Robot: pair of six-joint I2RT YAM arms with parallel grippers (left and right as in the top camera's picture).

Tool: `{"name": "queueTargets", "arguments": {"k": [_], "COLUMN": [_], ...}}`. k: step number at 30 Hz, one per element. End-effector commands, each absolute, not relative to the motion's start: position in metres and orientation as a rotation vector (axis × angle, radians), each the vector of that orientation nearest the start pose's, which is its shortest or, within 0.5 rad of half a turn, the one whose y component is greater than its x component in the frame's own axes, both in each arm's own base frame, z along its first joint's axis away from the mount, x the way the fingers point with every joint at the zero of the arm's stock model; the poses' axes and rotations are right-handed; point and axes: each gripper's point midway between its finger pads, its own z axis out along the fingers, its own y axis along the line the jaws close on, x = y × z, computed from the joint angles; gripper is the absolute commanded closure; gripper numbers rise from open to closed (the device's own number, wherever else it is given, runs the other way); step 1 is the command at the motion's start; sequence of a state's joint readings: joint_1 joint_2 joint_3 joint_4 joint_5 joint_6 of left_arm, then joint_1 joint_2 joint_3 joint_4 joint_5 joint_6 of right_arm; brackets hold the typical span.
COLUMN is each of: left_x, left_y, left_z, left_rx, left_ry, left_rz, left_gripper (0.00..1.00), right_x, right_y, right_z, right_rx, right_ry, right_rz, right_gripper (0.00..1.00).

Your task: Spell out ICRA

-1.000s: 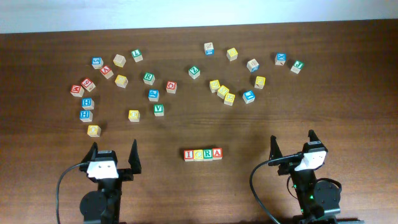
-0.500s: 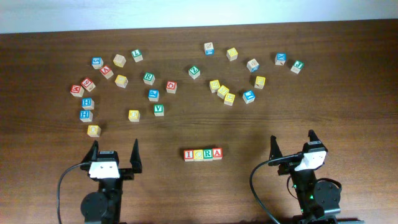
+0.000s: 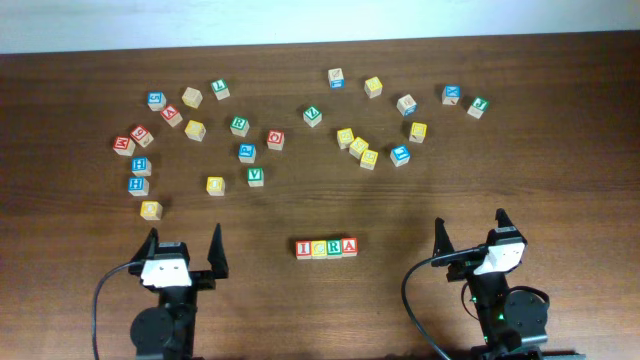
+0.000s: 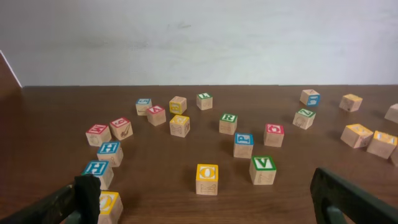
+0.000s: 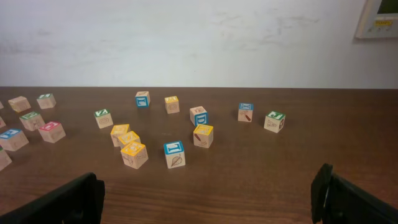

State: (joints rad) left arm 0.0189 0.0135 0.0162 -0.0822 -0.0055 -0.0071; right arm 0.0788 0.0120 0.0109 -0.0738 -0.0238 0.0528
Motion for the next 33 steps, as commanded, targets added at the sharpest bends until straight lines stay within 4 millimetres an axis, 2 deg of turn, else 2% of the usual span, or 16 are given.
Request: {"name": "queueTargets", "arguments": {"k": [1, 33], "left_x": [0.2457, 0.2457], "left_y": [0.0080, 0.0108], "left_z": [0.1559, 0.1562], "left_rx": [-0.064, -0.063], "left_ry": [1.650, 1.649], "left_rz": [0.000, 0.015], "left_gripper": [0.01, 0.01], "right_x": [0.2452, 0.2452], "right_y": [0.0200, 0.0200], "right_z": [0.1557, 0.1557], "right_rx": [-0.020, -0.020], "right_ry": [1.650, 1.650], "right_rz": [0.112, 0.112], "right_gripper": [0.02, 0.02]}}
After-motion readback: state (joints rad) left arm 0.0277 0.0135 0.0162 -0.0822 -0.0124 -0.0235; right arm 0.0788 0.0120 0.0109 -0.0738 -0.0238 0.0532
